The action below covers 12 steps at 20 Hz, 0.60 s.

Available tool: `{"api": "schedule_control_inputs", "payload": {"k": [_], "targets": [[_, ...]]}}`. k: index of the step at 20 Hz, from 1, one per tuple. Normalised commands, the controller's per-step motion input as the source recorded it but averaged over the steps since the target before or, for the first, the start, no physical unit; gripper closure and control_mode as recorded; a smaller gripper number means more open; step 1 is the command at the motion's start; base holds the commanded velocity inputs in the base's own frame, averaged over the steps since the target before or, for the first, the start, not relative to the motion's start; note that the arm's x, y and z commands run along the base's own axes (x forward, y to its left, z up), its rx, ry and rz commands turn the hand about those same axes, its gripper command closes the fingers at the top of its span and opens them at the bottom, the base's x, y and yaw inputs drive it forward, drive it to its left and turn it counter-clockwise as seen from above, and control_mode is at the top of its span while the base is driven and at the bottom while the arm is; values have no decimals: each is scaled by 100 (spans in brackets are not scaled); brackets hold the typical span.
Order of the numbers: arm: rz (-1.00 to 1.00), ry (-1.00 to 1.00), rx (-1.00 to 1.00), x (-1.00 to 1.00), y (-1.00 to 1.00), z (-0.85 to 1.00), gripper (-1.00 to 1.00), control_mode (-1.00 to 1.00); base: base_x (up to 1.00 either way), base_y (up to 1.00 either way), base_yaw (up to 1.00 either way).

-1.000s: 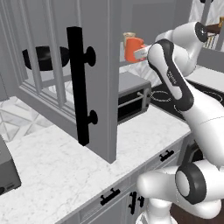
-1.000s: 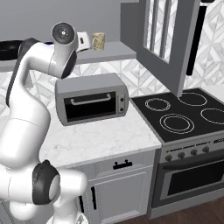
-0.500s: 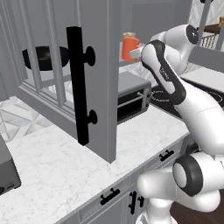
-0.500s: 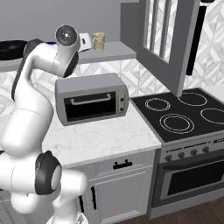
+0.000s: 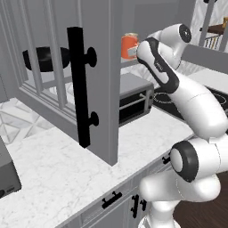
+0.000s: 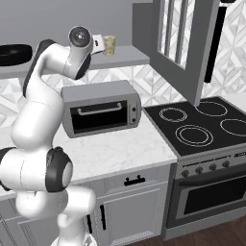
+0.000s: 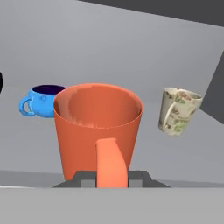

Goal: Gather all objects into one cabinet and sort the glasses and bowls to opposite sides.

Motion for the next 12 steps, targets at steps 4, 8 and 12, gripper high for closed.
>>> {"api": "schedule_control_inputs", "payload": {"k": [4, 8, 12], "targets": [[0, 0, 0, 56, 12, 0, 100, -100, 0, 0, 0], [0, 0, 0, 56, 24, 0, 100, -100, 0, 0, 0], [0, 0, 0, 39, 29, -18, 100, -100, 0, 0, 0]]}}
